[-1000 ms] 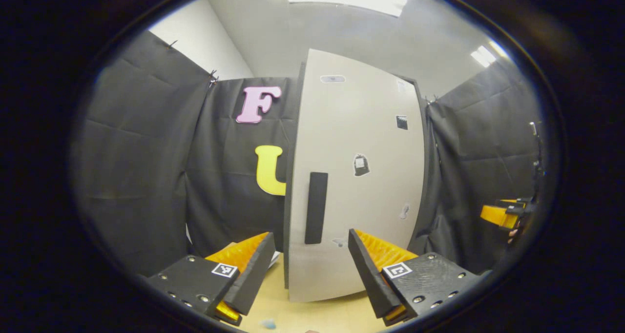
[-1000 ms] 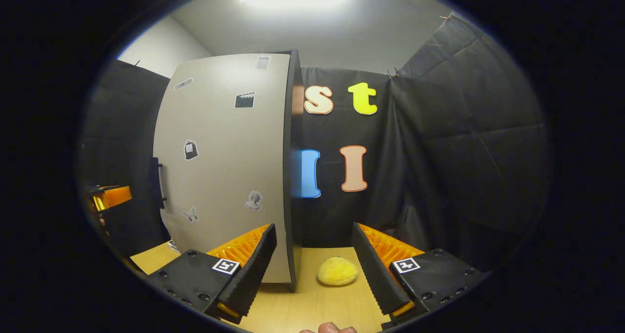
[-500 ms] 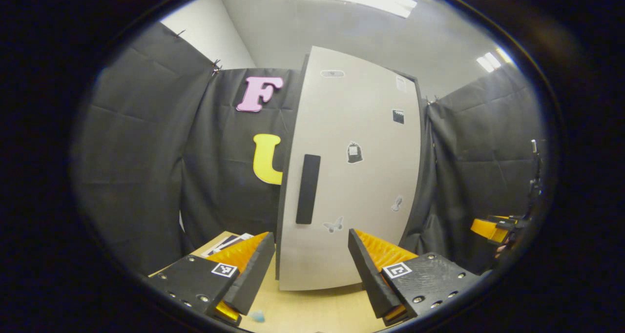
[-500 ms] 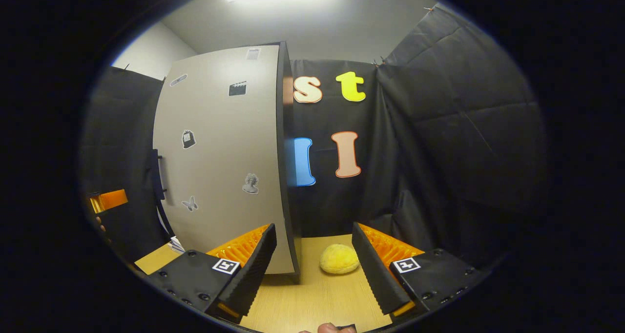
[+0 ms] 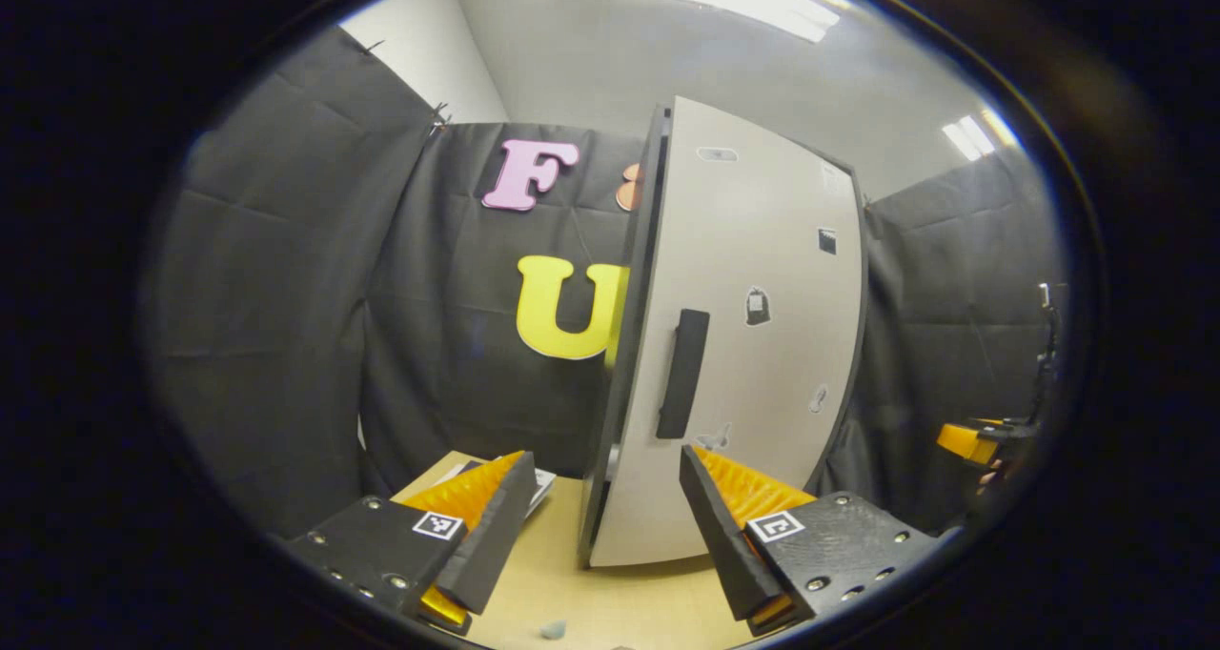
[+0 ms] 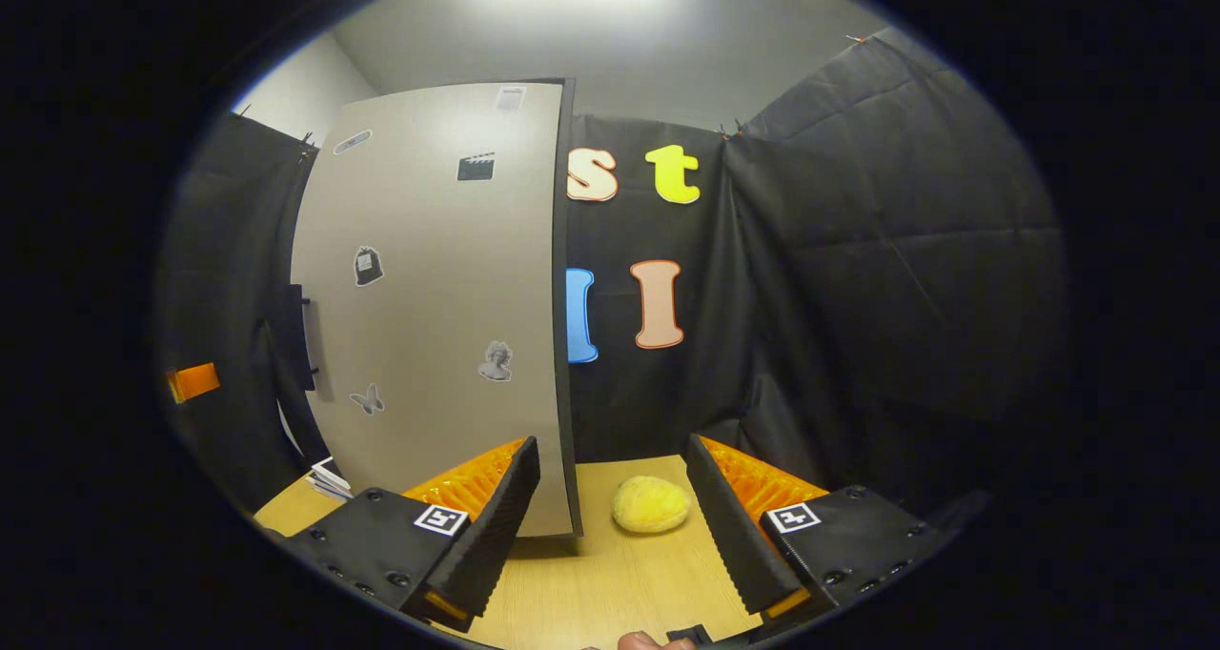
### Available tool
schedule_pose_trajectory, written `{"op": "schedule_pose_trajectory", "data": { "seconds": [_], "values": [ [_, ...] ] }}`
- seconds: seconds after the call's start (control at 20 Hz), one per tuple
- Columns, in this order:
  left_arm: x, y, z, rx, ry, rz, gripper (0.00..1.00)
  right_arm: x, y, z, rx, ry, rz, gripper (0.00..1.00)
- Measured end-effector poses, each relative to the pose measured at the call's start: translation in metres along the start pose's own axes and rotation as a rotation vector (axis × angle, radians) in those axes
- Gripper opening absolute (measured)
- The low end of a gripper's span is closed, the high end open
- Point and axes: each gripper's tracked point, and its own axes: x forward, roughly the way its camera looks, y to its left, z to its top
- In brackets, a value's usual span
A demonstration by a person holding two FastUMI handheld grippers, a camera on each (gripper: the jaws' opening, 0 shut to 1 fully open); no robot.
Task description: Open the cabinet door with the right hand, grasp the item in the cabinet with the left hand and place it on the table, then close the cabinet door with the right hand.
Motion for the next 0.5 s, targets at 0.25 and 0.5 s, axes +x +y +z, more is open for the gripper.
{"op": "schedule_pose_trajectory", "data": {
  "seconds": [0.25,0.5],
  "values": [
    [0.007,0.011,-0.007,0.079,-0.01,-0.056,0.93,-0.008,0.022,0.009,-0.042,-0.009,-0.019,0.98],
    [0.018,0.004,-0.05,0.169,0.067,-0.113,0.93,-0.006,0.042,-0.001,-0.043,0.037,0.009,0.94]
  ]
}}
